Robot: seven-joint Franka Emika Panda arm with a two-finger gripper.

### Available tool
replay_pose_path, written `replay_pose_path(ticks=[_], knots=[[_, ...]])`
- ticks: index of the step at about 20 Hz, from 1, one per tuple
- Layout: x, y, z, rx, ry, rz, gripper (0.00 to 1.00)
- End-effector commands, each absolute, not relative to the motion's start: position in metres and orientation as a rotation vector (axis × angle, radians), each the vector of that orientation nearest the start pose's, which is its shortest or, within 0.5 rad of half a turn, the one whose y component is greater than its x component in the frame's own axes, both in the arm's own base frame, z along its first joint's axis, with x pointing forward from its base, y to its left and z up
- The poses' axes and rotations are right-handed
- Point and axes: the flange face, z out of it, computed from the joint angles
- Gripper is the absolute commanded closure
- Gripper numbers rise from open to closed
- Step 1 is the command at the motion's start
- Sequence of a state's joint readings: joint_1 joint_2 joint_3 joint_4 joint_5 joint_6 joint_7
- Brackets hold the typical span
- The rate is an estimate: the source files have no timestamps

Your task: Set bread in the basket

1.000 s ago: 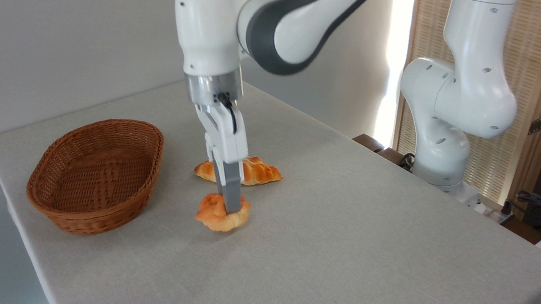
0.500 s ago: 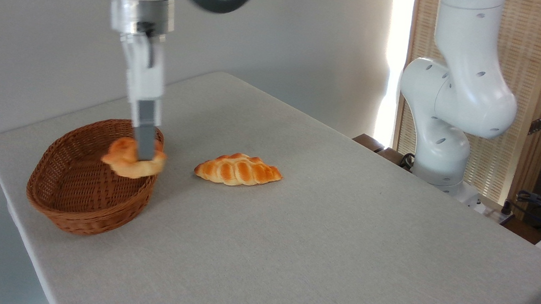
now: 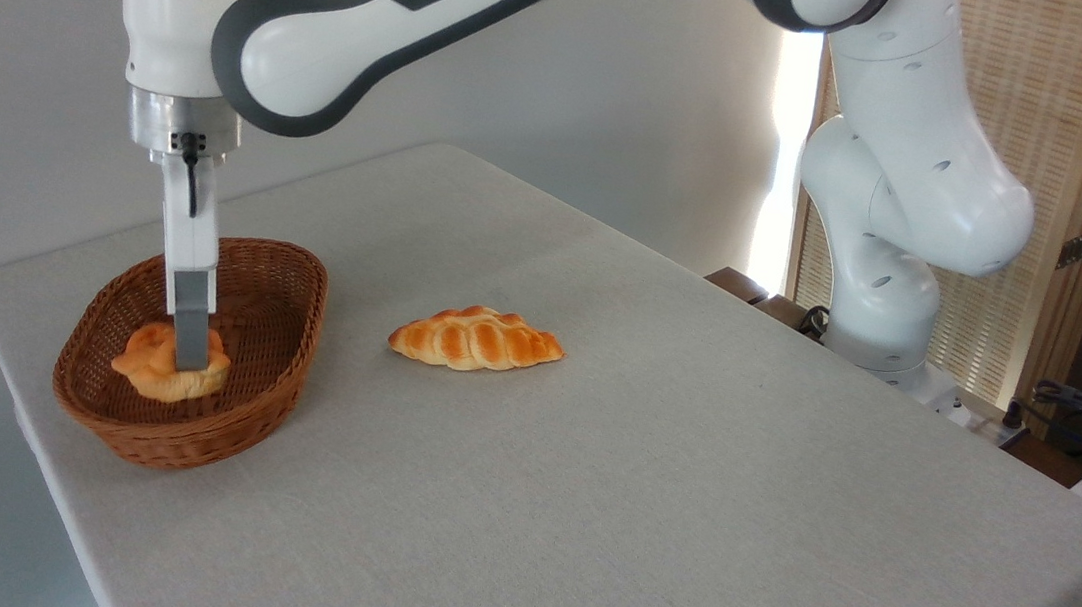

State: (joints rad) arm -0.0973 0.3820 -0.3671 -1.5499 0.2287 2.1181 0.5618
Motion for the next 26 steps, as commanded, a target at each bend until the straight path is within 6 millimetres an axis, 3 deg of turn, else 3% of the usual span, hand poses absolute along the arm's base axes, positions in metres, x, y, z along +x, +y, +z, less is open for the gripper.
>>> replay_pose_path(ticks=[1, 12, 16, 20, 23, 26], knots=[[0.636, -0.277, 0.461, -2.534, 1.583, -0.333, 0.00], [0.637, -0.275, 0.464, -2.547, 1.565, -0.340, 0.00], [0.633, -0.261, 0.483, -2.575, 1.495, -0.286, 0.00], [0.625, -0.209, 0.527, -2.651, 1.379, -0.220, 0.00], [0.621, -0.147, 0.574, -2.766, 1.318, -0.295, 0.00], [0.607, -0.085, 0.604, -2.824, 1.399, -0.296, 0.00]])
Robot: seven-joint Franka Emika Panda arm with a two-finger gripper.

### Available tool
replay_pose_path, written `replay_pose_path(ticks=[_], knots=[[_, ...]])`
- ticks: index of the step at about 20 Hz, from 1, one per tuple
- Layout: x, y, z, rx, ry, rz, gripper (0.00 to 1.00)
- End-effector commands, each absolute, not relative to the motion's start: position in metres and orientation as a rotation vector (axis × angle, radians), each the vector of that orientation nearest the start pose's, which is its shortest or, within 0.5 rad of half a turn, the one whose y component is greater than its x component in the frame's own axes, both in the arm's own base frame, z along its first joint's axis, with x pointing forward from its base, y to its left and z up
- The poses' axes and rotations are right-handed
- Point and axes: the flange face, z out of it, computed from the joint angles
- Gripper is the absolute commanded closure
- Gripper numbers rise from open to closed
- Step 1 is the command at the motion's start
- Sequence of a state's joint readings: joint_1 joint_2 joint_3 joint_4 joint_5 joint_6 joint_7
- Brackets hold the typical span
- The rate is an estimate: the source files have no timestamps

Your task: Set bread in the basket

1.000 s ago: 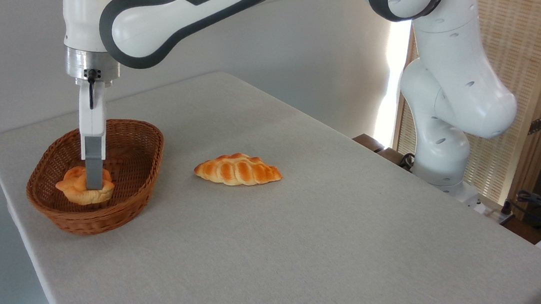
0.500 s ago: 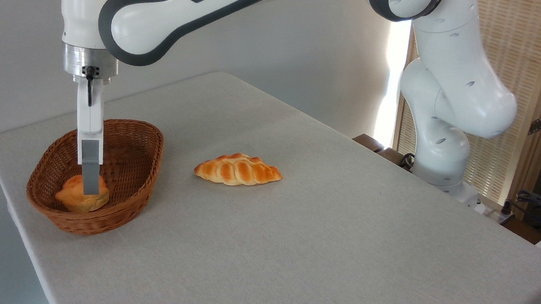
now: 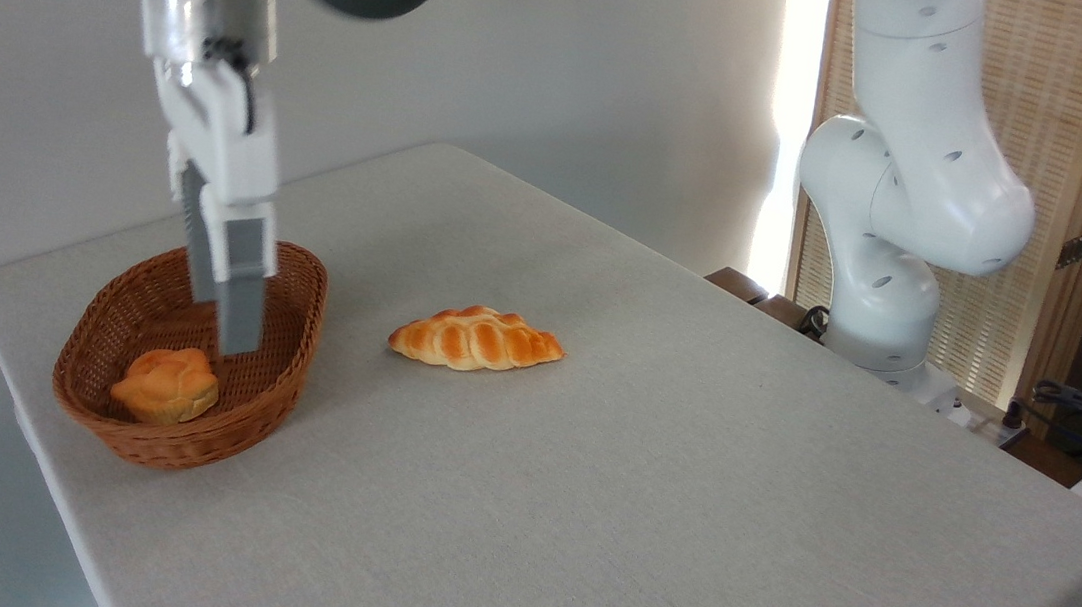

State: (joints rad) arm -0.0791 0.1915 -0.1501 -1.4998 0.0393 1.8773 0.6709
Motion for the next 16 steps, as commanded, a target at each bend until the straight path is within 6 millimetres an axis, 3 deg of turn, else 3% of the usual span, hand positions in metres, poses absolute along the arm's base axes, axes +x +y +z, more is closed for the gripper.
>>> replay_pose_path(ticks=[1, 5, 8, 10, 12, 16], knots=[[0.602, -0.071, 0.613, -2.865, 1.368, -0.309, 0.00], [0.582, -0.037, 0.629, -2.936, 1.306, -0.233, 0.00], [0.577, -0.029, 0.627, -2.952, 1.302, -0.177, 0.00], [0.576, -0.036, 0.625, -2.957, 1.311, -0.153, 0.00], [0.573, -0.058, 0.620, -2.933, 1.374, -0.118, 0.00], [0.573, -0.049, 0.619, -2.945, 1.361, -0.103, 0.00]])
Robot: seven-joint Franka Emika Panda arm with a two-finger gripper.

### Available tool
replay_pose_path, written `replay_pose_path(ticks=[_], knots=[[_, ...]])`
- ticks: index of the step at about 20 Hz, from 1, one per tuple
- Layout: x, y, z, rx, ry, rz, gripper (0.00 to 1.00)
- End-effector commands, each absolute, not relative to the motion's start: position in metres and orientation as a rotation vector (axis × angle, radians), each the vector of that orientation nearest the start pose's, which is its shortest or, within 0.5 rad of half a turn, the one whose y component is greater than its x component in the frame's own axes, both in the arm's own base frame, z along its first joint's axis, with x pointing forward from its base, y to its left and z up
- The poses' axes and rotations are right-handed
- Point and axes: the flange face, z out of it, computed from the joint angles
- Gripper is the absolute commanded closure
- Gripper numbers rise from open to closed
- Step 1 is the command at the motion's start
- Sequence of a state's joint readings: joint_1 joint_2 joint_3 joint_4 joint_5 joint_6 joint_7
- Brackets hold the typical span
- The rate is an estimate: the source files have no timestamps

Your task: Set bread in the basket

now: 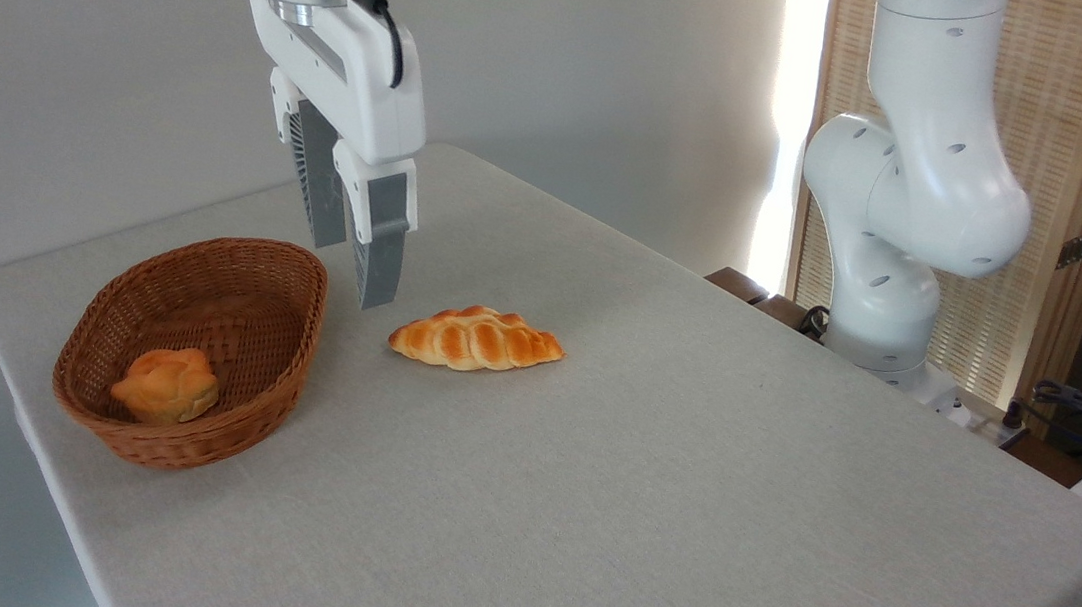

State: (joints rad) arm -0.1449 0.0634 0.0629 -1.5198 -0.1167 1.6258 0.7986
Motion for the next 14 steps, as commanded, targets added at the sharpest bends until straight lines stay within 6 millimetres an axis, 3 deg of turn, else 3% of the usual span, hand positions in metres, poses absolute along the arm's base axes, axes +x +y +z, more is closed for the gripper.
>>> replay_pose_path(ticks=[1, 6, 10, 14], knots=[[0.573, -0.051, 0.618, -2.944, 1.366, -0.101, 0.00], [0.570, -0.052, 0.617, -2.950, 1.368, -0.072, 0.00], [0.570, -0.046, 0.617, -2.972, 1.246, -0.043, 0.00], [0.571, -0.027, 0.619, -2.960, 1.202, -0.036, 0.00]])
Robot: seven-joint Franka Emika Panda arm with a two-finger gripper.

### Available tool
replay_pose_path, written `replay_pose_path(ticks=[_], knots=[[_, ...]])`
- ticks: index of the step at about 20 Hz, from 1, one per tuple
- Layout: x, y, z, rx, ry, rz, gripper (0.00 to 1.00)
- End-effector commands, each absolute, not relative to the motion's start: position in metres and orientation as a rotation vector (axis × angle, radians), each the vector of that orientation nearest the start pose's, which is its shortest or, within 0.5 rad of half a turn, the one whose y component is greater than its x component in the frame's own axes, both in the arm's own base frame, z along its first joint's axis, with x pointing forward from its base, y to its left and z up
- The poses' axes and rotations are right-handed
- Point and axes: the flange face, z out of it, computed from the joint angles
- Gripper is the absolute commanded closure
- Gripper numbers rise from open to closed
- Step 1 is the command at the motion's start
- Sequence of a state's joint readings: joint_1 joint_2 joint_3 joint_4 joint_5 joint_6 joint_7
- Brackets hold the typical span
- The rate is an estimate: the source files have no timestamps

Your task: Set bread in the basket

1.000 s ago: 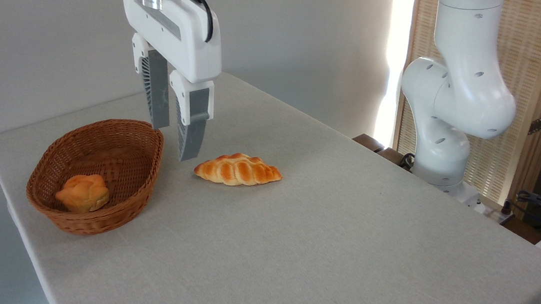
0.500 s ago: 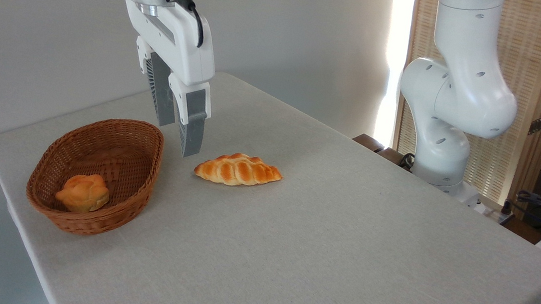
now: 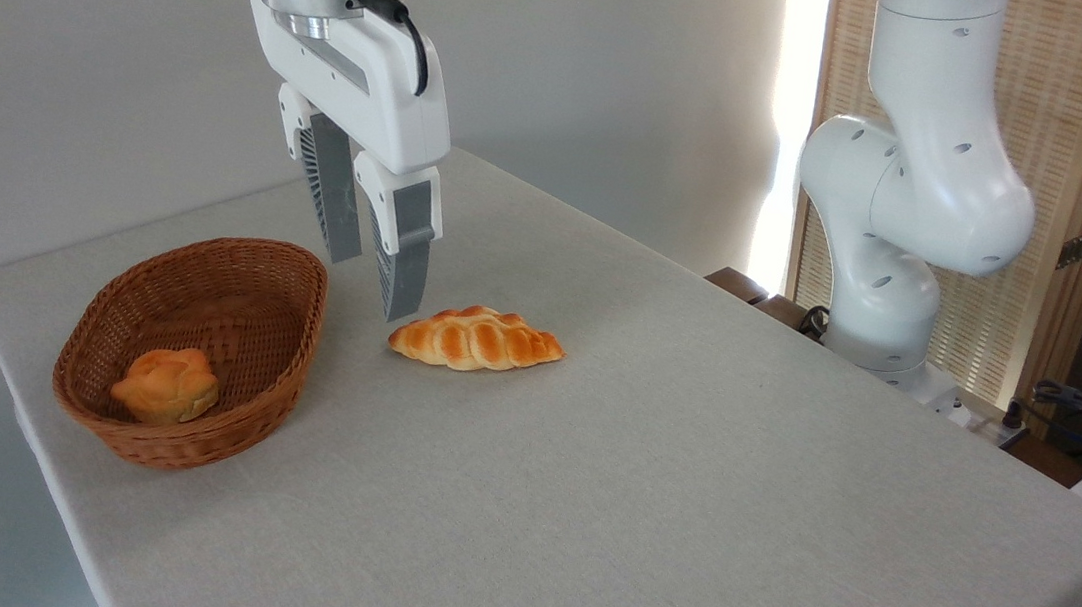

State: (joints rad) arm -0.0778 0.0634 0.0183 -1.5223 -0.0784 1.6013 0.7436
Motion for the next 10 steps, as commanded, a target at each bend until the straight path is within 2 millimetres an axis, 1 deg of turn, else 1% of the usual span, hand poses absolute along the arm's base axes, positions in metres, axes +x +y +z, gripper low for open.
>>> replay_pose_path(ticks=[1, 4, 10], knots=[[0.5712, -0.0265, 0.6195, -2.960, 1.202, -0.036, 0.00], [0.5712, -0.0214, 0.6193, -2.950, 1.190, -0.026, 0.00], [0.5711, -0.0211, 0.6198, -2.952, 1.178, -0.024, 0.00]])
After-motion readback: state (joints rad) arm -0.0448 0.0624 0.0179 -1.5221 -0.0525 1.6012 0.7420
